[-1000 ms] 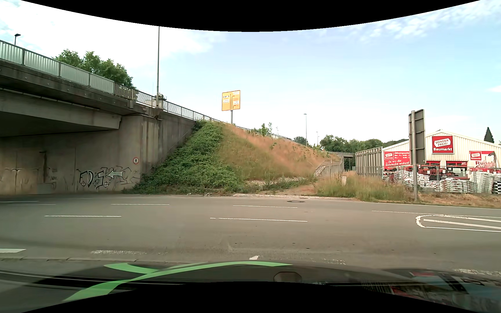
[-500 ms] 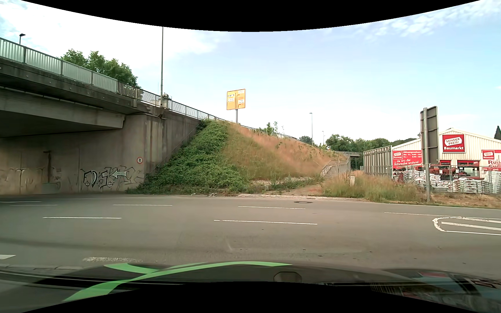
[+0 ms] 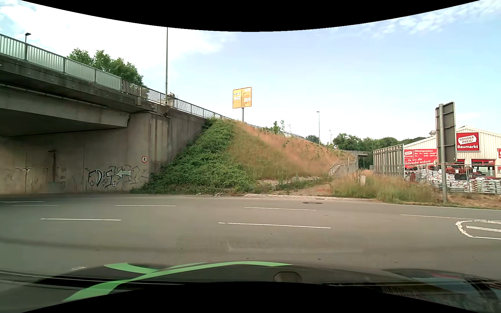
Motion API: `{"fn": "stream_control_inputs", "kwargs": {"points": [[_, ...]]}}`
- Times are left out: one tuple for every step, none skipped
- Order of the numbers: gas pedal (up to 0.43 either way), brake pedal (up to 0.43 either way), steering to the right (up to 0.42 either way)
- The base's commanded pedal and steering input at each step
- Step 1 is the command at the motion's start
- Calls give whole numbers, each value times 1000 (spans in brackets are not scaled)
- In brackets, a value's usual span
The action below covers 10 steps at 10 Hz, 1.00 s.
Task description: Follow the waypoints while adhering to traffic rules and regulations
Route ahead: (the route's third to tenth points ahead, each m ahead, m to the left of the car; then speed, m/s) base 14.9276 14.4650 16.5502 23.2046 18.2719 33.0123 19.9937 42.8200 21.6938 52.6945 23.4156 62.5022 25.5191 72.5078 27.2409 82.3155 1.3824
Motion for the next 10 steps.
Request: {"fn": "stream_control_inputs", "kwargs": {"points": [[130, 0, -231], [130, 0, -239], [130, 0, -246], [130, 0, -257], [130, 0, -266], [130, 0, -280], [138, 0, -295], [138, 0, -305], [138, 0, -315], [138, 0, -323]]}}
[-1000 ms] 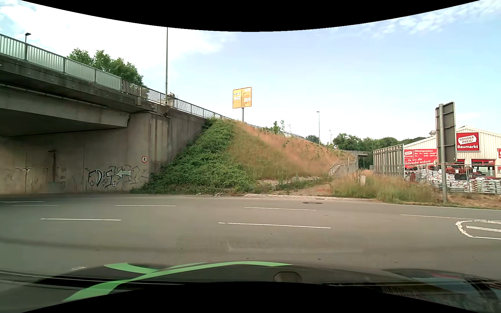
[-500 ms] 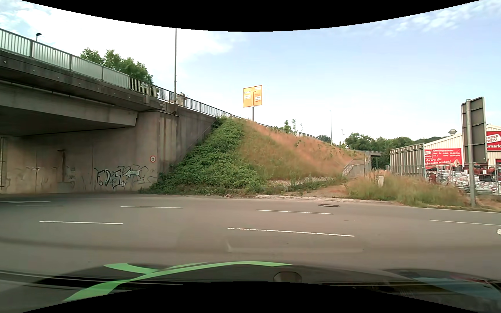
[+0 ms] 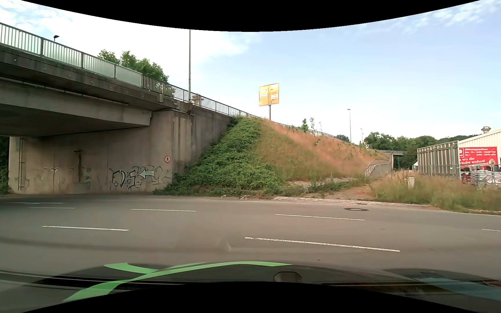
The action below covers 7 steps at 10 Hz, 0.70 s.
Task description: Follow the waypoints while adhering to traffic rules and regulations
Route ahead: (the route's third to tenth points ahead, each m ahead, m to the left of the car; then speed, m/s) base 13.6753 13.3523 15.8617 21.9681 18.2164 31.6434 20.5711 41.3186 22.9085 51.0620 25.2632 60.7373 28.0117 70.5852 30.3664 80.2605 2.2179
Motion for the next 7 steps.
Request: {"fn": "stream_control_inputs", "kwargs": {"points": [[138, 0, -329], [138, 0, -333], [138, 0, -341], [138, 0, -356], [150, 0, -363], [138, 0, -362], [138, 0, -359]]}}
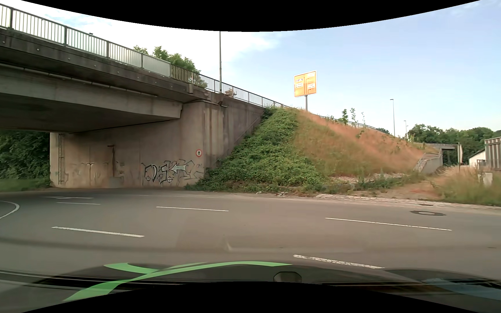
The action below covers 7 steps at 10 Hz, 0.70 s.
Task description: Follow the waypoints while adhering to traffic rules and regulations
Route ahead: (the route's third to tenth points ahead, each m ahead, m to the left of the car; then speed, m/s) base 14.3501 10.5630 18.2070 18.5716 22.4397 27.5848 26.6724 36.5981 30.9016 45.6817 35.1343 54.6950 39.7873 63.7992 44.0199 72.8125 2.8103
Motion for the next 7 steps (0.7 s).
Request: {"fn": "stream_control_inputs", "kwargs": {"points": [[118, 0, -365], [118, 0, -371], [118, 0, -371], [118, 0, -368], [118, 0, -368], [118, 0, -368], [118, 0, -368]]}}
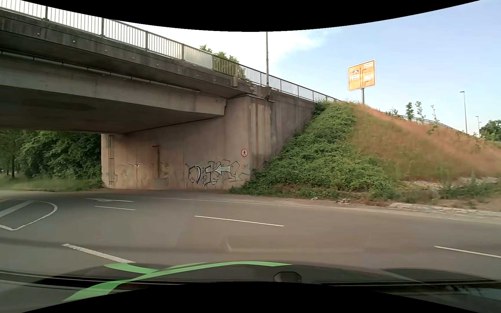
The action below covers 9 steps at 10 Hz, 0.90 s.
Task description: Follow the waypoints while adhering to traffic rules and regulations
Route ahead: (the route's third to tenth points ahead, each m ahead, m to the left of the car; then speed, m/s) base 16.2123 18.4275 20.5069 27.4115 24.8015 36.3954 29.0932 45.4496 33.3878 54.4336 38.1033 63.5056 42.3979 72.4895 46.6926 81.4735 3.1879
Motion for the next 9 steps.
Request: {"fn": "stream_control_inputs", "kwargs": {"points": [[157, 0, -368], [169, 0, -368], [169, 0, -363], [169, 0, -357], [169, 0, -357], [169, 0, -357], [169, 0, -352], [169, 0, -348], [169, 0, -349]]}}
